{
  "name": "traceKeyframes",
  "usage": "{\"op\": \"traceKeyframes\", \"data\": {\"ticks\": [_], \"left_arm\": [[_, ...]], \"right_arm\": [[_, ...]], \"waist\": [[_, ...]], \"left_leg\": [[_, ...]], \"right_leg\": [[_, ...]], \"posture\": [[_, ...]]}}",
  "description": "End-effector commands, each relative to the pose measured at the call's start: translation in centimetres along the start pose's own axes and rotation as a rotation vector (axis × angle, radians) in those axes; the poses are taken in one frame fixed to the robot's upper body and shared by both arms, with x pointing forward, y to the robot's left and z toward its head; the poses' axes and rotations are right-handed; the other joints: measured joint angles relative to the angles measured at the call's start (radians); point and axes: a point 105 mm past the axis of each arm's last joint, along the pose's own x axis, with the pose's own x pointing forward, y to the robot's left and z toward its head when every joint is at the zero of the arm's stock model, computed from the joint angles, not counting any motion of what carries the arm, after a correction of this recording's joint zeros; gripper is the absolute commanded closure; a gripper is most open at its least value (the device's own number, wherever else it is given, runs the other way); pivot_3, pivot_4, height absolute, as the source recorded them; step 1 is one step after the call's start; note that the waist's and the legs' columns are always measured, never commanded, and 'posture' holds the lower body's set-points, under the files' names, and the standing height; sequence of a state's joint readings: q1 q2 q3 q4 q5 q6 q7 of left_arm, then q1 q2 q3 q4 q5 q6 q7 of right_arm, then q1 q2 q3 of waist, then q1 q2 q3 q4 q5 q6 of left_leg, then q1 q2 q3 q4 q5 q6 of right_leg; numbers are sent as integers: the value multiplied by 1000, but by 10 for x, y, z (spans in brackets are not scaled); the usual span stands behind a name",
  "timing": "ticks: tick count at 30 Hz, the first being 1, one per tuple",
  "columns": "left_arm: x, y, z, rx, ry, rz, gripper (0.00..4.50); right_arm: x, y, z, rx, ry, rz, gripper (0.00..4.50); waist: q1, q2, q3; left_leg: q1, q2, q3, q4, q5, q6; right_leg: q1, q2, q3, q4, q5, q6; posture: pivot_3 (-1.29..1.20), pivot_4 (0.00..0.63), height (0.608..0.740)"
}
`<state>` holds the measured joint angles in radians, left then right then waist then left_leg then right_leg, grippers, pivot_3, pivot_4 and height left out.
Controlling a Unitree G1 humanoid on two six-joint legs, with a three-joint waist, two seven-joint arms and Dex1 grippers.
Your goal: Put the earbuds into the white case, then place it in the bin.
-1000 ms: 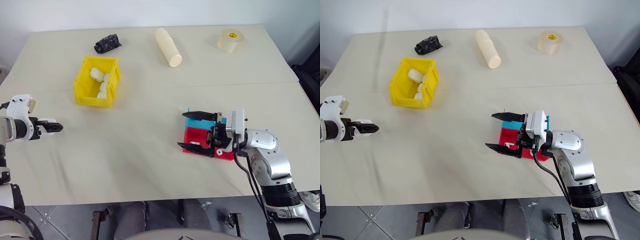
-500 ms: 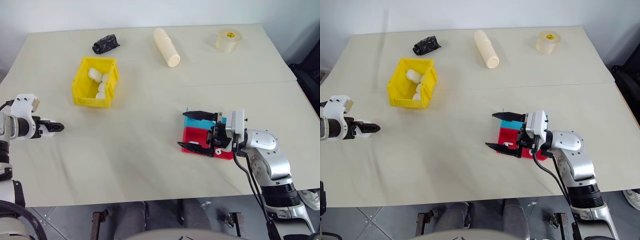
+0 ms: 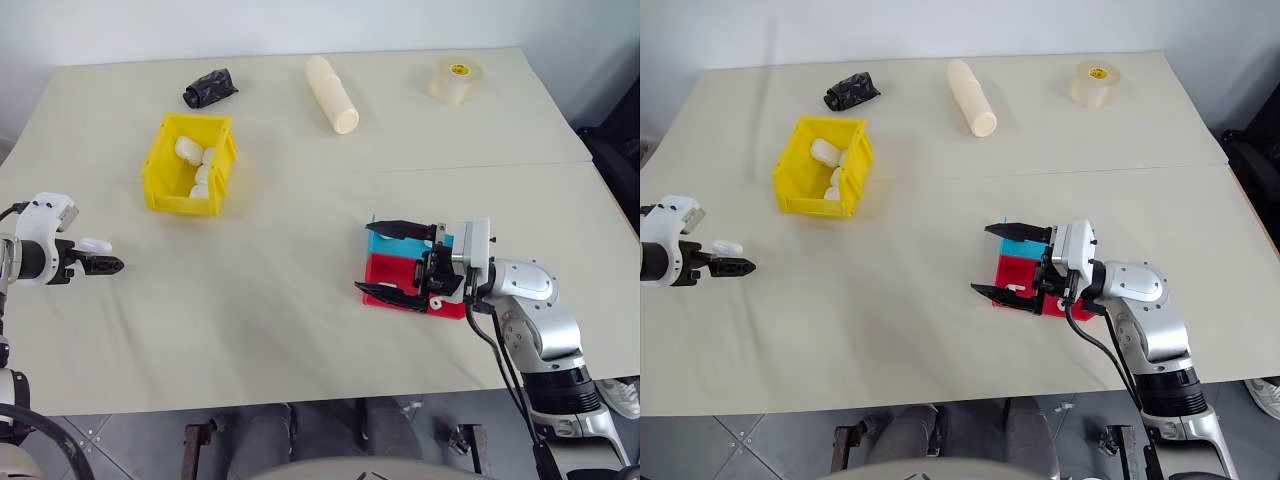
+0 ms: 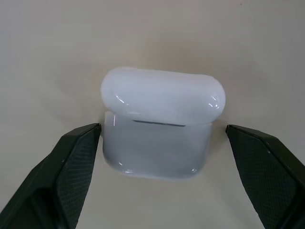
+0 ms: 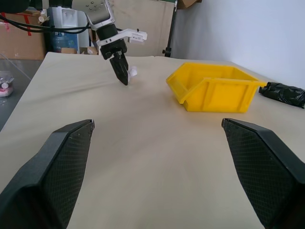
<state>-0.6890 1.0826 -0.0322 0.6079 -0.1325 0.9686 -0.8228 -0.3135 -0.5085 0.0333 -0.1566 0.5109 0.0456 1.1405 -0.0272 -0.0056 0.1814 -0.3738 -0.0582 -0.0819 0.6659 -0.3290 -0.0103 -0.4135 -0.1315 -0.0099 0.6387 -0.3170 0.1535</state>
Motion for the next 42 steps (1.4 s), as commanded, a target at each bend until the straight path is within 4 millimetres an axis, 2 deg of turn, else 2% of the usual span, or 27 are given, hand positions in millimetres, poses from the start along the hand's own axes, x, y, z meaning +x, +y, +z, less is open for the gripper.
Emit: {"op": "traceKeyframes", "data": {"ticks": [1,6,7,9,11,12,16,19,21,25,28,32,36,38,42], "left_arm": [[-4,14,-10,-12,34,61,28],[-3,13,-13,-8,50,58,28],[-4,14,-15,-6,58,58,439],[-6,15,-17,-8,68,59,895],[-8,14,-19,-11,77,48,1543],[-10,13,-21,-17,84,33,1688],[-18,9,-17,-31,50,-11,1688],[-29,-18,9,-29,-143,-191,1688],[-41,-42,20,45,-266,-317,1688],[-75,-95,20,233,-539,-596,1688],[-99,-125,15,307,-779,-743,1688],[-88,-163,9,415,-908,-712,1688],[-79,-207,-2,491,-977,-800,1688],[-74,-221,-10,564,-1003,-831,1688],[-61,-258,-21,650,-1100,-939,1688]], "right_arm": [[0,1,9,-39,-21,-1,0],[0,-1,9,-44,-19,-2,0],[0,-1,9,-44,-18,-2,0],[-1,-1,9,-45,-17,-3,0],[-1,-1,9,-45,-16,-3,0],[0,-1,9,-45,-17,-4,0],[0,-1,8,-45,-16,-4,0],[-2,-2,7,-44,-8,-7,0],[-5,-2,7,-46,-1,-11,0],[-13,-6,8,-53,19,-31,0],[-21,-9,8,-56,44,-48,0],[-34,-14,8,-69,81,-83,0],[-49,-16,8,-89,133,-127,0],[-58,-16,8,-93,155,-156,0],[-86,-15,11,-108,236,-233,0]], "waist": [[0,0,0],[0,0,0],[0,0,0],[-1,0,0],[-2,0,0],[-4,0,0],[-5,0,0],[0,0,0],[2,0,0],[2,0,0],[3,0,0],[4,0,0],[18,0,0],[26,0,0],[37,0,-1]], "left_leg": [[0,0,0,0,0,0],[1,0,1,0,0,0],[2,0,2,0,0,0],[2,0,3,-1,0,0],[3,0,4,-1,0,0],[3,0,5,-1,0,0],[4,1,7,-2,-1,1],[3,2,7,-1,-1,1],[2,2,6,0,-1,1],[2,2,6,0,-2,3],[2,3,6,0,-3,3],[3,4,7,0,-3,3],[4,4,7,2,-3,3],[4,3,8,2,-3,3],[4,2,10,2,-4,4]], "right_leg": [[0,0,0,0,0,0],[0,0,0,1,0,0],[0,0,0,1,0,0],[0,0,1,1,0,0],[0,0,1,1,0,0],[0,0,1,1,0,0],[-1,0,2,2,0,0],[-1,0,2,2,0,0],[-1,-1,2,2,0,0],[0,-3,2,-1,0,0],[0,-2,1,-3,0,0],[3,-2,0,-9,0,0],[4,-1,1,-10,1,1],[4,-2,1,-11,1,1],[5,-2,1,-12,2,2]], "posture": [[0,150,740],[0,150,740],[0,150,740],[0,150,740],[0,150,740],[0,150,740],[0,150,740],[0,150,740],[0,150,740],[0,150,740],[0,150,740],[0,150,740],[0,150,740],[0,150,740],[0,150,740]]}}
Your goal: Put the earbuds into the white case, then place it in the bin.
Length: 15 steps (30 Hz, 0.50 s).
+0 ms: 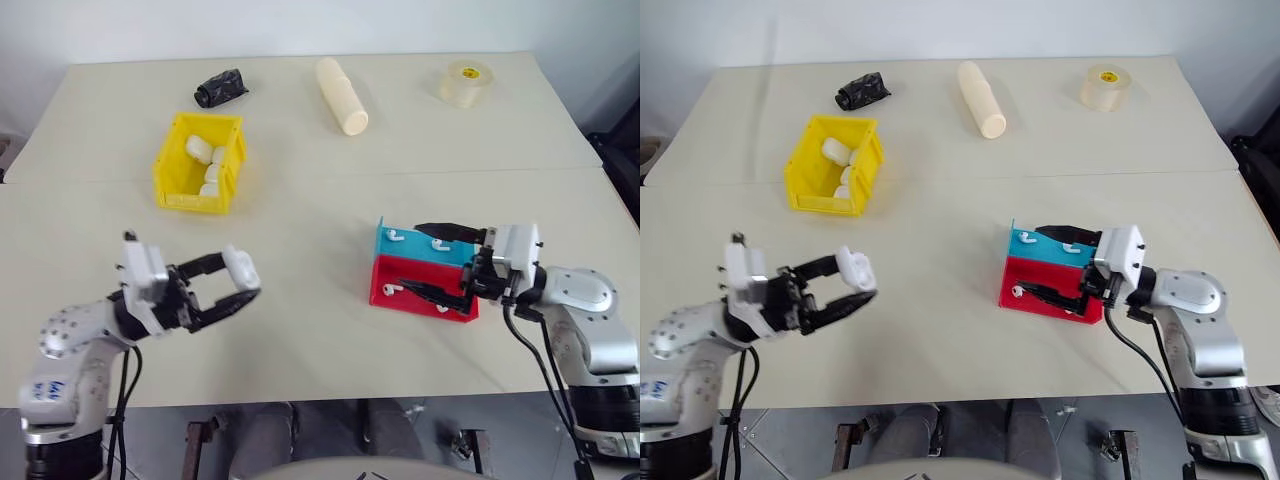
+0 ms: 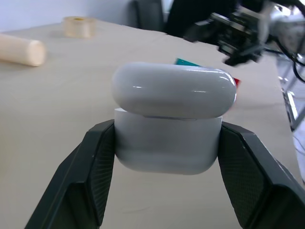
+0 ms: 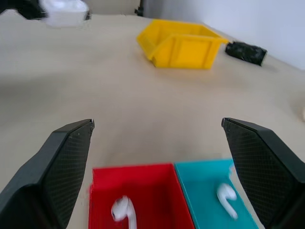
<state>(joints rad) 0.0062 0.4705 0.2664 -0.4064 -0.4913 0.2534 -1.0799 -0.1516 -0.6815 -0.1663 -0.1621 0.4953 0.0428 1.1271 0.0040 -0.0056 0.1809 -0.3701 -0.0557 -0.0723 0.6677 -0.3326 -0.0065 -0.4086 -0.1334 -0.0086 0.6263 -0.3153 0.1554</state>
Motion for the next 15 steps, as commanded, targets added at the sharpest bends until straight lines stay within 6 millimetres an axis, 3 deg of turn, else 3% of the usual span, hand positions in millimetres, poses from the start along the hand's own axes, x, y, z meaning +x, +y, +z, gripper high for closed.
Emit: {"op": "traceKeyframes", "data": {"ticks": [1,9,15], "left_arm": [[25,-18,-1,132,-97,-90,1688],[77,-23,11,184,-356,-116,1688],[75,-24,9,163,-375,-161,1688]], "right_arm": [[-24,-5,13,-71,33,-65,0],[-72,7,18,-67,182,-152,0],[-82,24,26,-39,223,-166,0]], "waist": [[9,1,0],[25,1,-1],[19,2,-1]], "left_leg": [[0,0,0,0,0,0],[0,-1,1,4,0,1],[2,-1,2,3,-1,2]], "right_leg": [[1,0,0,-1,0,0],[2,1,0,0,1,1],[3,3,1,0,1,1]], "posture": [[0,150,740],[0,150,740],[0,150,740]]}}
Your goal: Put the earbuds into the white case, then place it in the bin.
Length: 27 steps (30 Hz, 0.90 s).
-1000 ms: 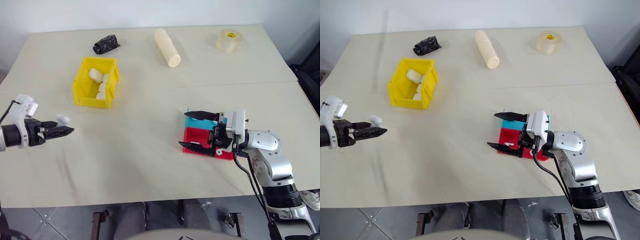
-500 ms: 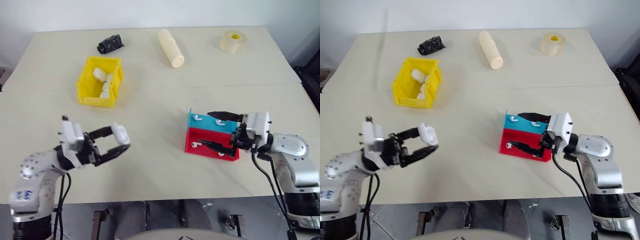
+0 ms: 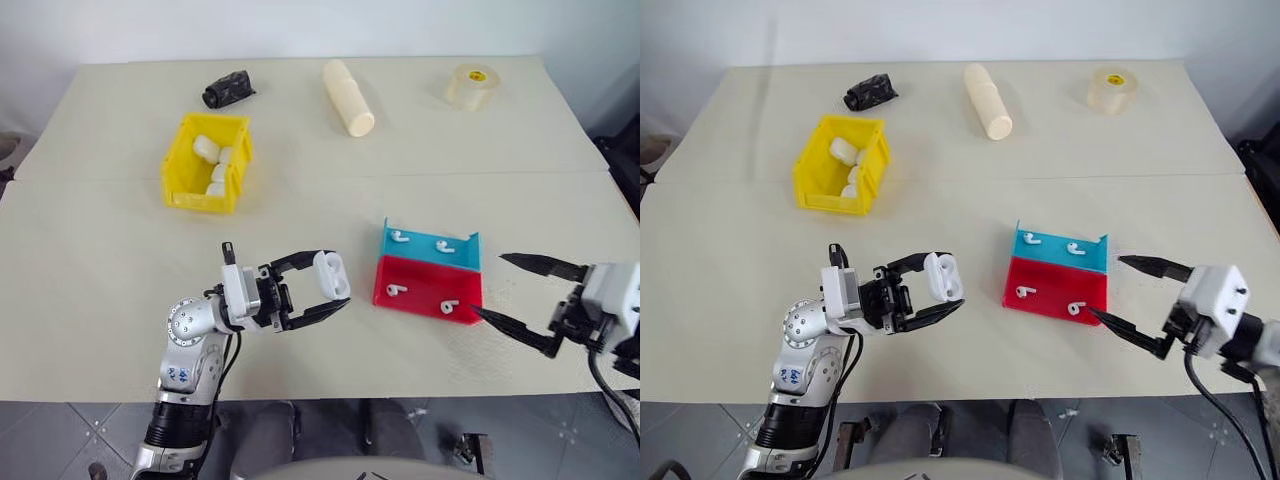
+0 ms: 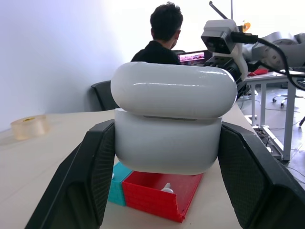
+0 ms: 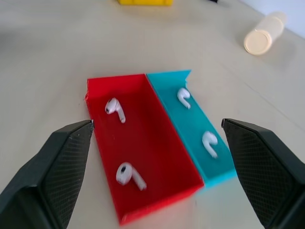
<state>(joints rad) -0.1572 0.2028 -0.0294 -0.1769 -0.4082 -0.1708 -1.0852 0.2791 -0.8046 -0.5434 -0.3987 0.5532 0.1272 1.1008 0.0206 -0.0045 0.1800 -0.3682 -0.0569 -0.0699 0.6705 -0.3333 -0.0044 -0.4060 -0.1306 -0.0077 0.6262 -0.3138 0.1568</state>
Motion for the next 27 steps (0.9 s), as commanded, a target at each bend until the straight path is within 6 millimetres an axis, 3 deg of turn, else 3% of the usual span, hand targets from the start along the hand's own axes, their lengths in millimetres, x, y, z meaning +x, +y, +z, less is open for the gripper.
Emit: {"op": "traceKeyframes", "data": {"ticks": [1,6,12,20,27], "left_arm": [[-1,-1,5,22,-34,-26,1688],[8,1,7,12,-71,-78,1688],[14,6,12,16,-119,-133,1688],[16,-3,2,-46,-141,-210,1688],[21,-10,-4,-87,-92,-269,1688]], "right_arm": [[-5,7,16,-32,-12,12,0],[-22,10,6,1,104,25,0],[-30,12,-7,23,288,58,0],[2,23,9,20,382,242,0],[35,21,16,-99,502,396,0]], "waist": [[3,1,0],[14,0,0],[10,0,0],[4,1,-1],[8,1,0]], "left_leg": [[0,0,0,0,0,0],[-1,0,-2,5,-2,3],[0,0,-3,7,-3,5],[1,1,-3,8,-3,5],[-2,0,-6,9,-4,6]], "right_leg": [[0,0,0,0,0,0],[3,-1,0,-2,1,2],[8,-1,-1,-6,2,4],[9,-1,-2,-6,2,4],[9,-2,-4,-8,2,4]], "posture": [[0,150,740],[0,150,740],[0,150,740],[0,150,740],[0,150,740]]}}
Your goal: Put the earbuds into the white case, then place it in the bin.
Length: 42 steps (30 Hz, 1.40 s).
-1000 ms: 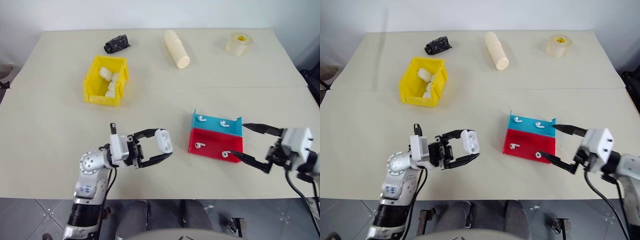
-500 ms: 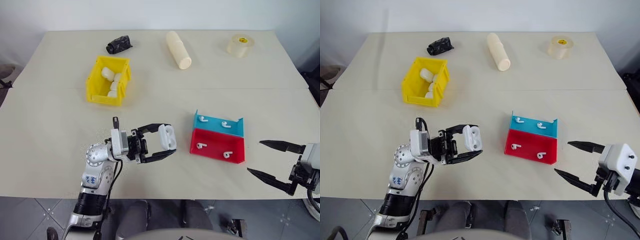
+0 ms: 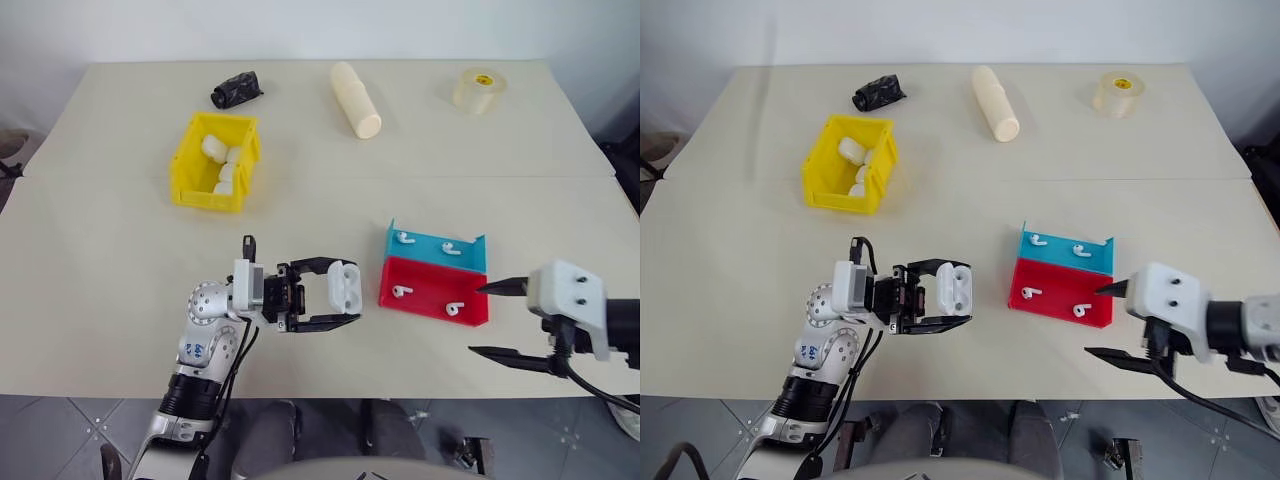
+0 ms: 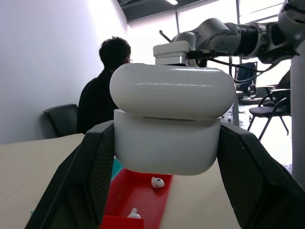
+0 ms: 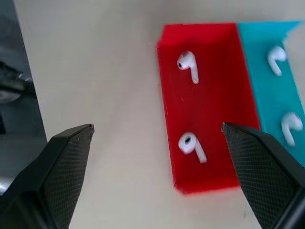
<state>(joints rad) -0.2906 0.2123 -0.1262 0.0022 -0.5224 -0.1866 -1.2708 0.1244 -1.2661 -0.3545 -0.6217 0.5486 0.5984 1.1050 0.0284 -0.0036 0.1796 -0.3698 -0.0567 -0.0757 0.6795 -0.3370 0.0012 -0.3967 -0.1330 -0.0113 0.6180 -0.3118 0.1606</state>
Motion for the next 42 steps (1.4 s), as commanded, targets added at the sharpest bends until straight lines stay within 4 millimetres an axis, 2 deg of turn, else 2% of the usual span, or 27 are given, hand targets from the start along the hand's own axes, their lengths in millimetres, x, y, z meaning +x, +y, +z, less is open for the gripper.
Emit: {"op": "traceKeyframes", "data": {"ticks": [1,4,7,12,19,25,28,33,42], "left_arm": [[6,-2,4,12,8,-29,1688],[8,-3,0,23,42,-60,1688],[11,-1,1,25,45,-55,1688],[12,2,1,26,63,-49,1688],[14,1,1,20,74,-39,1688],[16,2,1,20,83,-24,1688],[16,2,1,21,85,-20,1688],[18,2,0,19,86,-15,1688],[18,1,-1,6,95,-13,1688]], "right_arm": [[9,-2,4,-42,63,45,0],[18,-14,-1,-80,164,37,0],[24,-20,2,-99,186,65,0],[27,-29,-9,-195,279,106,0],[32,-46,-21,-345,343,144,0],[42,-47,-26,-384,335,178,0],[46,-45,-26,-389,324,194,615],[47,-49,-27,-430,339,197,2272],[49,-49,-24,-504,359,235,2272]], "waist": [[-1,0,0],[-3,0,0],[-3,0,0],[-3,0,0],[-5,0,0],[-5,0,0],[-5,0,0],[-4,0,0],[-5,0,0]], "left_leg": [[0,0,0,0,0,0],[-1,0,0,0,0,0],[-1,0,0,0,-1,0],[-2,0,0,-1,-1,0],[-2,0,1,-1,-1,0],[-2,0,1,-1,-1,-1],[-2,0,1,-1,-1,-1],[-2,0,1,-1,-1,-1],[-2,0,1,-1,-1,-1]], "right_leg": [[0,0,-1,-1,0,0],[0,0,-1,-2,0,0],[-1,-1,-1,-2,0,0],[-1,-1,-1,-2,0,0],[-2,0,-1,-2,0,0],[-3,0,0,-1,0,0],[-3,0,0,-1,0,0],[-3,0,0,-1,0,0],[-3,0,0,-1,0,0]], "posture": [[0,150,740],[0,150,740],[0,150,740],[0,150,740],[0,150,740],[0,150,740],[0,150,740],[0,150,740],[0,150,740]]}}
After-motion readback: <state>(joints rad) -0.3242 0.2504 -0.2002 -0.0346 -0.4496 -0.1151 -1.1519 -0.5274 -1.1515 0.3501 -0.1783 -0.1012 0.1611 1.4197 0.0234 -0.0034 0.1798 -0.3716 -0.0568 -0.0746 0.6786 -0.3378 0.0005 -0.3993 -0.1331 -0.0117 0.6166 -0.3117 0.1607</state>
